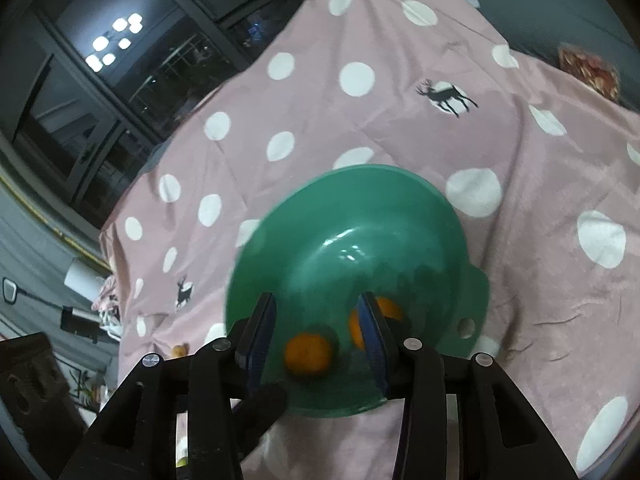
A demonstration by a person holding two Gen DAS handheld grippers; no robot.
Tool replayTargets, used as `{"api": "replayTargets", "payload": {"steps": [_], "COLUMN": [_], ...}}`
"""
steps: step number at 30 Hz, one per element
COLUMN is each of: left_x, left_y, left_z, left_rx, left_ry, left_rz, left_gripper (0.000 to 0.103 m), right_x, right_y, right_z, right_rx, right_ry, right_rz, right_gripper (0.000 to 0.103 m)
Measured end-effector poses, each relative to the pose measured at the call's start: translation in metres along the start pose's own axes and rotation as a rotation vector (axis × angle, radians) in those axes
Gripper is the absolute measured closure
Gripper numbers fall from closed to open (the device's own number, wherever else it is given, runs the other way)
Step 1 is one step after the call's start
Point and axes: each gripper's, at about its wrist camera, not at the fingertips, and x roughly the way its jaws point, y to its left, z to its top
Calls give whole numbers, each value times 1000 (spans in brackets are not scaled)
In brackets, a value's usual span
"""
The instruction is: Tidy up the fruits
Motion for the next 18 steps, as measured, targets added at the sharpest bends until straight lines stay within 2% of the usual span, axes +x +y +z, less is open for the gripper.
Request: {"api": "replayTargets", "payload": {"steps": [1,4,10,14,18], "left_x": [-7,-33,-79,-112,-125], "left_y": [5,27,80,128,169], "left_z": [-2,-8,-33,-54,-70], "left_rx": [-6,-29,-98,-258,-388], "left_ry": [-4,-18,-11,-61,-61], "left_rz": [25,99,255,310,333], "left_gripper": [23,21,19,11,11], "right_x": [-1,-5,1,18,41], "right_y": [4,23,70,106,140], "right_z": [-1,-5,-19,-35,-58], "right_rx": [-11,-65,-173,-264,-362], "right_ry": [-4,-12,36,108,205], "right_rz": [1,15,81,116,134], "right_gripper": [57,50,49,49,49]}}
